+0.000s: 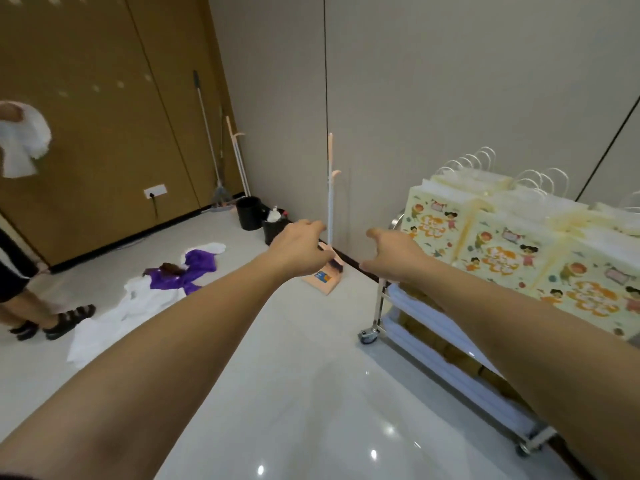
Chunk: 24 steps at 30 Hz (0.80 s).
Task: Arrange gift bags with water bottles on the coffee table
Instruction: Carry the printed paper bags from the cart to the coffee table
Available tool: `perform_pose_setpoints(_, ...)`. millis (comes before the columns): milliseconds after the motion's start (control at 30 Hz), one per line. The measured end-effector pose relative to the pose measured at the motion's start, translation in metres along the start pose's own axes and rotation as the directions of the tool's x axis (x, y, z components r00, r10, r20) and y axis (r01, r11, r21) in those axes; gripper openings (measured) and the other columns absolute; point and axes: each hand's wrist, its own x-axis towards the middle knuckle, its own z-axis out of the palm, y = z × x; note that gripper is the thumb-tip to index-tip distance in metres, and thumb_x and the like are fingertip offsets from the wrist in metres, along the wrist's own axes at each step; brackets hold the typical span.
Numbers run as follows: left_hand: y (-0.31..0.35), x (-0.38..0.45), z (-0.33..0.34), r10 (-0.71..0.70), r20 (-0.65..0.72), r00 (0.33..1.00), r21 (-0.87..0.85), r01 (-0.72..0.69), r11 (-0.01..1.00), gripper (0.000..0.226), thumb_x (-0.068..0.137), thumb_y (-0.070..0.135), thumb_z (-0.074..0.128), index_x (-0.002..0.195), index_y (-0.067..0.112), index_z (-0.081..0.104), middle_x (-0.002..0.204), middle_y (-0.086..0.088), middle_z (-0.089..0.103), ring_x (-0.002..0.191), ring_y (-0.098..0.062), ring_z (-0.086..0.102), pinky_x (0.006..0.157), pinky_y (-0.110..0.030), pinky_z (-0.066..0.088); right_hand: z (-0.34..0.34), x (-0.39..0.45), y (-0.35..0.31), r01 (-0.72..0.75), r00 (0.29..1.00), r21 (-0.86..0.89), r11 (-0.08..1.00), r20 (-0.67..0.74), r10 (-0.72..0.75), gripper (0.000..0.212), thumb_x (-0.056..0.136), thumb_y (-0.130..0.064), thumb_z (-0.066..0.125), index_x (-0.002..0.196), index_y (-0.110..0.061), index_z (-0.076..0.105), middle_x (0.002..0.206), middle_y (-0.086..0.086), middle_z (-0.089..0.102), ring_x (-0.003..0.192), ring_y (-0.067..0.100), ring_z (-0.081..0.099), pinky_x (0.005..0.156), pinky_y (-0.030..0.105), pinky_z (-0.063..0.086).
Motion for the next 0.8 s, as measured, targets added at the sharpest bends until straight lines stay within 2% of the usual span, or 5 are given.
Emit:
perform_pose_setpoints(200,-0.033,0.088,0.019,0.092,0.052,0.994,-0.025,-0.091,0.996,0.066,0.089,0.046,0.064,0.147,0.022,0.045,0.143,-0.004,0.052,0.132,-0.027,0.047,0.105,-0.043,0.045,0.014,0.076,-0.002,-0.126,0.992,0.002,0.992,-0.006,0.126,0.067,0.088,-0.035,0.070,0.146,-0.016,0.042,0.122,0.011,0.063,0.107,0.027,0.062,0.087,0.040,0.056)
perform_pose_setpoints(333,-0.058,0.148,0.026,0.128,0.049,0.991,-0.026,-0.127,0.992,0.063,0.089,0.046,0.064,0.144,0.022,0.047,0.139,-0.005,0.054,0.129,-0.027,0.049,0.103,-0.045,0.046,0.024,0.141,-0.002,-0.131,0.990,-0.007,0.991,-0.046,0.131,0.069,0.087,-0.037,0.071,0.146,-0.015,0.043,0.124,0.012,0.063,0.115,0.031,0.059,0.092,0.042,0.054)
perform_pose_setpoints(600,-0.101,0.269,0.028,0.129,0.146,0.981,0.048,-0.137,0.989,0.065,0.094,0.044,0.064,0.150,0.023,0.040,0.149,-0.003,0.047,0.135,-0.024,0.044,0.107,-0.041,0.042,0.034,0.273,0.004,-0.178,0.983,0.155,0.972,-0.014,0.182,0.063,0.087,-0.032,0.074,0.142,-0.016,0.048,0.128,0.011,0.062,0.121,0.031,0.057,0.090,0.035,0.049)
perform_pose_setpoints(700,-0.109,0.312,0.033,0.135,0.130,0.982,0.048,-0.142,0.989,0.064,0.094,0.044,0.064,0.150,0.021,0.041,0.149,-0.004,0.047,0.135,-0.025,0.044,0.108,-0.041,0.041,0.038,0.308,0.015,-0.200,0.977,0.186,0.962,-0.031,0.209,0.063,0.089,-0.029,0.072,0.145,-0.016,0.045,0.125,0.011,0.063,0.116,0.031,0.058,0.085,0.035,0.049)
perform_pose_setpoints(800,-0.107,0.339,0.045,0.152,0.199,0.968,0.028,-0.160,0.987,0.060,0.093,0.043,0.065,0.146,0.021,0.045,0.143,-0.005,0.051,0.130,-0.026,0.048,0.102,-0.039,0.043,0.047,0.327,0.027,-0.280,0.958,0.195,0.940,-0.010,0.287,0.071,0.088,-0.033,0.073,0.149,-0.015,0.042,0.130,0.012,0.061,0.119,0.031,0.058,0.094,0.040,0.052)
